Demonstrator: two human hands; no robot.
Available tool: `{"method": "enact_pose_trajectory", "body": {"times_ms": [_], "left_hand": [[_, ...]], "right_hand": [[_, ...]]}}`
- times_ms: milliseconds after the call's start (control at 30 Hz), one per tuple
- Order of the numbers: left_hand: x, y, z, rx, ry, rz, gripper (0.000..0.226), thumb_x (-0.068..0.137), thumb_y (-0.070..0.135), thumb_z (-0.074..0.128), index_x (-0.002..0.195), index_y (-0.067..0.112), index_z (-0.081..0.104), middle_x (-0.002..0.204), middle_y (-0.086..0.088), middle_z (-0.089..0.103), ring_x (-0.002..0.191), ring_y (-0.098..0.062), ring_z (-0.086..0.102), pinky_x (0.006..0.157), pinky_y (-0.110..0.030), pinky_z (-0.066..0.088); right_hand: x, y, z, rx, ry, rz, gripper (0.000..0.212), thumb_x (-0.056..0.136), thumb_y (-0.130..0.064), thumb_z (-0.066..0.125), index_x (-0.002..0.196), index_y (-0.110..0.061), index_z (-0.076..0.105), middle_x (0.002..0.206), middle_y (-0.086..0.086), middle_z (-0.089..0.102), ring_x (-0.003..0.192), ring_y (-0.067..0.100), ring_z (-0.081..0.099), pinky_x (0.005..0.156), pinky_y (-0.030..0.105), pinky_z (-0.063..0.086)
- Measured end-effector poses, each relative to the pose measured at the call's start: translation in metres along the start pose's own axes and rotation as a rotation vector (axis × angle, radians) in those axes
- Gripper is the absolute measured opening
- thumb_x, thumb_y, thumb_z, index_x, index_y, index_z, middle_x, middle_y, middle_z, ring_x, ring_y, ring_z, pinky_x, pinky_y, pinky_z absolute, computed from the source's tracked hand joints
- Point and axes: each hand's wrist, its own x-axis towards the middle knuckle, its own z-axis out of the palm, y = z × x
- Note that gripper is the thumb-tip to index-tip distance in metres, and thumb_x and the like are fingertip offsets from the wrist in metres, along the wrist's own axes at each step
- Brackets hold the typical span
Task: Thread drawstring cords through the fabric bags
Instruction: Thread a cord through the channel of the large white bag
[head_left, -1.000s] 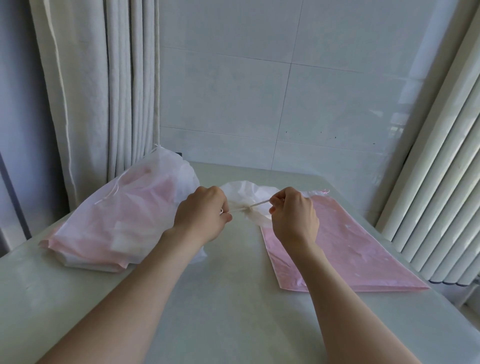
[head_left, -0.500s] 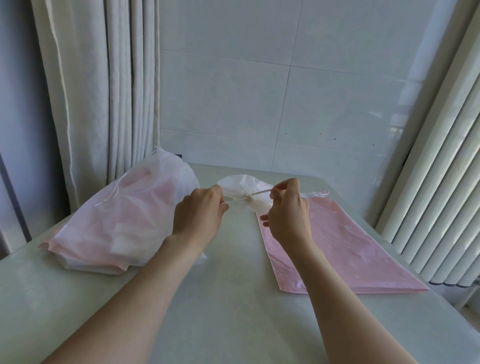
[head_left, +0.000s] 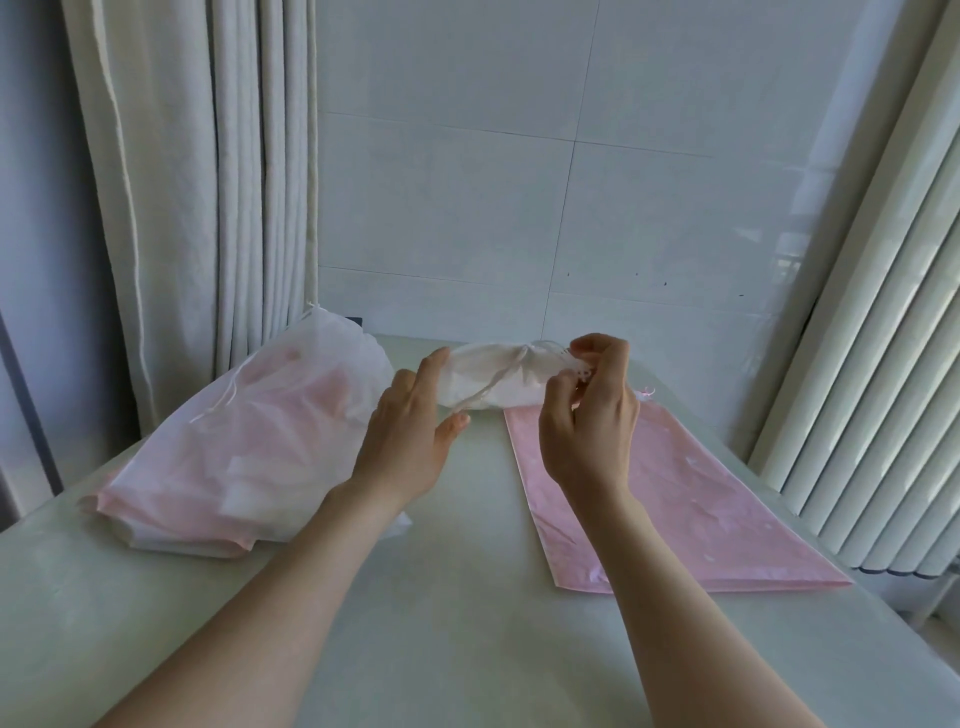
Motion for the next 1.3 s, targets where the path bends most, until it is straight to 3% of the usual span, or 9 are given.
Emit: {"method": "enact_pose_trajectory", "body": {"times_ms": [167,267,433,567,700,867,1033,1133,1300], "left_hand": [[0.004,0.002,0.003,-0.166,0.12,-0.013,0.02,0.103,0.019,0.062,0.121,0.016,0.054,0.117,-0.003,0.043,0.105,-0.023,0.054,0.091,-0.031,0.044],[0.006,0.01,0.001,-0.247,0.145,-0.028,0.011,0.106,0.02,0.056,0.114,0.012,0.055,0.103,0.0,0.056,0.089,-0.008,0.055,0.072,-0.023,0.037],[0.007,0.03,-0.006,-0.433,0.234,-0.085,0.013,0.106,0.025,0.05,0.11,0.012,0.048,0.093,0.007,0.067,0.072,-0.005,0.057,0.062,-0.023,0.039],[0.008,0.052,-0.018,-0.579,0.323,-0.104,0.015,0.105,0.024,0.056,0.113,0.014,0.048,0.089,0.008,0.076,0.072,-0.004,0.07,0.059,-0.021,0.05],[0.015,0.067,-0.029,-0.682,0.319,-0.126,0.021,0.101,0.032,0.068,0.113,0.019,0.057,0.086,0.019,0.077,0.075,-0.006,0.072,0.066,-0.025,0.056],[0.012,0.07,-0.031,-0.568,0.1,-0.069,0.049,0.083,0.018,0.069,0.127,0.033,0.054,0.113,0.013,0.074,0.104,-0.015,0.071,0.089,-0.048,0.058],[0.011,0.088,-0.041,-0.428,-0.002,0.004,0.063,0.098,0.014,0.048,0.152,0.043,0.036,0.123,0.009,0.068,0.098,-0.02,0.067,0.083,-0.036,0.053],[0.012,0.096,-0.046,-0.339,-0.048,0.01,0.07,0.104,0.016,0.034,0.161,0.051,0.012,0.149,0.003,0.054,0.122,-0.029,0.059,0.098,-0.039,0.048],[0.009,0.102,-0.07,-0.16,0.229,0.013,0.065,0.105,0.007,0.04,0.161,0.033,0.022,0.14,-0.009,0.059,0.123,-0.036,0.058,0.094,-0.052,0.052]], "right_hand": [[0.001,-0.006,-0.005,0.04,0.097,-0.166,0.042,0.076,0.008,0.048,0.117,-0.002,0.053,0.103,0.007,0.063,0.082,0.017,0.058,0.075,0.021,0.044],[0.004,-0.005,-0.004,0.041,0.103,-0.246,0.057,0.074,0.019,0.05,0.129,0.005,0.048,0.149,0.018,0.047,0.108,0.025,0.063,0.091,0.025,0.049],[0.005,0.005,-0.007,-0.078,0.13,-0.113,0.071,0.079,0.018,0.045,0.145,-0.006,0.035,0.167,0.021,0.021,0.158,0.027,0.022,0.121,0.032,0.031],[0.007,0.014,-0.009,-0.069,0.169,0.156,0.067,0.091,-0.007,0.05,0.152,-0.022,0.025,0.154,0.009,0.044,0.147,0.027,0.039,0.122,0.055,0.028],[0.011,0.015,-0.011,-0.029,0.284,0.319,0.044,0.101,-0.026,0.05,0.139,-0.026,0.027,0.107,0.002,0.066,0.105,0.027,0.06,0.115,0.056,0.03],[0.021,0.011,-0.015,0.024,0.435,0.329,0.021,0.102,-0.026,0.049,0.113,-0.025,0.031,0.086,-0.003,0.06,0.084,0.02,0.057,0.11,0.045,0.032],[0.031,-0.001,-0.02,0.041,0.45,0.336,0.019,0.102,-0.024,0.049,0.114,-0.026,0.035,0.092,0.0,0.062,0.092,0.022,0.06,0.098,0.032,0.023],[0.033,-0.015,-0.023,0.03,0.451,0.358,0.023,0.099,-0.02,0.047,0.121,-0.024,0.039,0.099,-0.003,0.062,0.099,0.023,0.059,0.097,0.031,0.022],[0.034,-0.043,-0.022,-0.056,0.411,0.347,0.062,0.083,-0.004,0.044,0.14,-0.027,0.033,0.126,0.003,0.059,0.112,0.023,0.055,0.096,0.037,0.026]]}}
